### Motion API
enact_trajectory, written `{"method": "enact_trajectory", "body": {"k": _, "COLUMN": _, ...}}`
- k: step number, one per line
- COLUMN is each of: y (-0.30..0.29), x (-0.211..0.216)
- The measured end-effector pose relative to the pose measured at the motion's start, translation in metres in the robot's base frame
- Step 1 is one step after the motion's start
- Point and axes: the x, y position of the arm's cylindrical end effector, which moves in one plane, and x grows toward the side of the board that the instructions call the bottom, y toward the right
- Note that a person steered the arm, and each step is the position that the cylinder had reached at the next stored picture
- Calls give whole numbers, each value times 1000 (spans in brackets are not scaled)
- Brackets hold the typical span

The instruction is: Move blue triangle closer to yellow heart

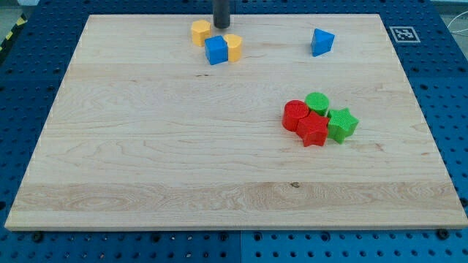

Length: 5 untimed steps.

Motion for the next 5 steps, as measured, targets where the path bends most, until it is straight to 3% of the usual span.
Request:
{"method": "enact_trajectory", "body": {"k": 1, "y": 23, "x": -8}}
{"method": "enact_trajectory", "body": {"k": 3, "y": 199, "x": -10}}
{"method": "enact_trajectory", "body": {"k": 5, "y": 290, "x": 33}}
